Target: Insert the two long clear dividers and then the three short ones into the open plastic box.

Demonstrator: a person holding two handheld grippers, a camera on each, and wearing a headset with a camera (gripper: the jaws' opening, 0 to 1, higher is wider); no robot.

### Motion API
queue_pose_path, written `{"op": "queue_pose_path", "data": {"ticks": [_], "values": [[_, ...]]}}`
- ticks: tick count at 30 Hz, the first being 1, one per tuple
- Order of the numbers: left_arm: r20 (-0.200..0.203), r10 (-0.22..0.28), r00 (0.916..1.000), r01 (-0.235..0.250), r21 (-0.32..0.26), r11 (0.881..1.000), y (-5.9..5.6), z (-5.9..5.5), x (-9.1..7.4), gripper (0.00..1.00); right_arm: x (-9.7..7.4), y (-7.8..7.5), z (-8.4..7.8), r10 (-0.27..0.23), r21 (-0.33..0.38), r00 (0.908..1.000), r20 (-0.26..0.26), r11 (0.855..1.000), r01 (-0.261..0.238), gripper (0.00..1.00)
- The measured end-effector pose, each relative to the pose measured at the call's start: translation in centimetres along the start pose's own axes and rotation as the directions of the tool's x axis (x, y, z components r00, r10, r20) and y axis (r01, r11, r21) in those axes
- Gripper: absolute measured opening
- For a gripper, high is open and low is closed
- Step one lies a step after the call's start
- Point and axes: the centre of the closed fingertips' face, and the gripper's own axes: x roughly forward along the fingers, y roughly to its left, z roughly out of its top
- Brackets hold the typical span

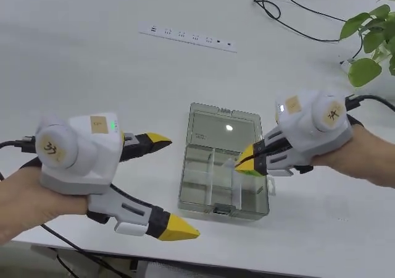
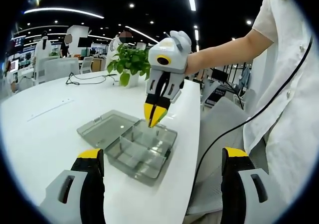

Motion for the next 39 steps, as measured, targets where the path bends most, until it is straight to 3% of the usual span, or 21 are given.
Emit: {"op": "queue_pose_path", "data": {"ticks": [12,30,39], "values": [[-0.007,-0.002,1.0,0.002,-0.004,1.0,0.1,-0.3,0.1,1.0,0.8,0.2,0.2,-0.002,-0.018,1.0,0.002,1.0,0.002,0.02],[-0.007,0.008,0.9999,-0.008,-0.022,1.0,0.5,-0.9,0.1,1.0,4.3,0.3,-1.7,0.005,-0.017,0.9935,-0.114,1.0,-0.007,0.02],[-0.006,0.009,0.9999,-0.009,-0.027,1.0,0.7,-0.9,0.1,1.0,4.4,0.4,-2.0,0.008,-0.031,0.9902,-0.139,0.999,-0.013,0.02]]}}
